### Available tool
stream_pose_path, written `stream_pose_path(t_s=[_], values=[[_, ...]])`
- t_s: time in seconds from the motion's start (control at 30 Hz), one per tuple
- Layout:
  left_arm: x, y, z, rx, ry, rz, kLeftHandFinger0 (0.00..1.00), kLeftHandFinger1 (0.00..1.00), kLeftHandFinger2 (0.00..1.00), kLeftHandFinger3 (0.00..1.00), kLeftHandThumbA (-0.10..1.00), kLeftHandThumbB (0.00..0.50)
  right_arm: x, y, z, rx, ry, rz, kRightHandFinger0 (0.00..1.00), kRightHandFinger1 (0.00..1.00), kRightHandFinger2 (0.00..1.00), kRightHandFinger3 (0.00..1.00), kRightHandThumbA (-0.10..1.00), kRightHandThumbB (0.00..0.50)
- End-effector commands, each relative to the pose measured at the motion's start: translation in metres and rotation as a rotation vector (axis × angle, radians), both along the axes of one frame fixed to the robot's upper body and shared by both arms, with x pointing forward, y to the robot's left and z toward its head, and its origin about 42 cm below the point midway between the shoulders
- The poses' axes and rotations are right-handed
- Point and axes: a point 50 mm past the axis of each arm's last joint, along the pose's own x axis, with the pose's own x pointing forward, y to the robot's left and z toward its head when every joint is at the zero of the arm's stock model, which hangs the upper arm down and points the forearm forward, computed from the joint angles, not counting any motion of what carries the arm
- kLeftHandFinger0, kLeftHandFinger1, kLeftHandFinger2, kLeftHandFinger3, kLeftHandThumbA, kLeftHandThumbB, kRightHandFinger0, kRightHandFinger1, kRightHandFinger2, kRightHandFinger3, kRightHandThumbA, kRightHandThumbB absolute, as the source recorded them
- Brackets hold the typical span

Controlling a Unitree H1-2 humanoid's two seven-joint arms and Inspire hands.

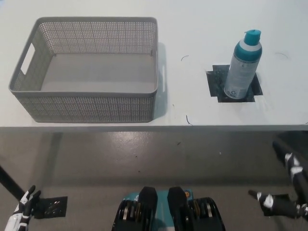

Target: Use the right hand to pick up an air purifying spray and put it inside a container

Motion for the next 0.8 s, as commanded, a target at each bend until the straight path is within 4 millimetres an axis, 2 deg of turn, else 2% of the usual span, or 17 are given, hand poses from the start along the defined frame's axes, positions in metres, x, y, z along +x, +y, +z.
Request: stream_pose_path(t_s=[0.0, 0.03, 0.07, 0.23, 0.47, 0.6, 0.77], values=[[0.002, 0.002, 0.016, 0.017, -0.088, -0.006, 1.00, 1.00, 1.00, 1.00, 1.00, 0.392, 0.035, 0.001, 0.078, 0.017, -0.146, -0.040, 1.00, 1.00, 1.00, 1.00, 0.93, 0.500], [0.002, 0.002, 0.017, 0.017, -0.089, -0.005, 1.00, 1.00, 1.00, 1.00, 1.00, 0.393, 0.047, 0.000, 0.092, 0.040, -0.165, -0.031, 1.00, 1.00, 1.00, 1.00, 0.88, 0.500], [0.002, 0.002, 0.016, 0.019, -0.088, -0.007, 1.00, 1.00, 1.00, 1.00, 1.00, 0.391, 0.062, 0.002, 0.109, 0.037, -0.182, -0.037, 1.00, 1.00, 1.00, 1.00, 0.88, 0.500], [0.004, -0.004, 0.016, 0.023, -0.090, -0.022, 1.00, 1.00, 1.00, 1.00, 1.00, 0.393, 0.089, 0.003, 0.142, -0.004, -0.177, -0.087, 1.00, 1.00, 1.00, 1.00, 0.95, 0.500], [0.005, -0.006, 0.016, 0.027, -0.085, -0.023, 1.00, 1.00, 1.00, 1.00, 1.00, 0.396, 0.123, 0.004, 0.162, -0.051, -0.167, -0.144, 1.00, 1.00, 1.00, 1.00, 0.99, 0.500], [0.003, -0.006, 0.015, 0.027, -0.077, -0.023, 1.00, 1.00, 1.00, 1.00, 1.00, 0.393, 0.133, 0.005, 0.165, -0.039, -0.157, -0.148, 1.00, 1.00, 1.00, 1.00, 0.99, 0.500], [0.000, -0.006, 0.013, 0.020, -0.083, -0.021, 1.00, 1.00, 1.00, 1.00, 1.00, 0.393, 0.165, 0.002, 0.168, -0.022, -0.143, -0.152, 1.00, 1.00, 1.00, 1.00, 0.99, 0.500]])
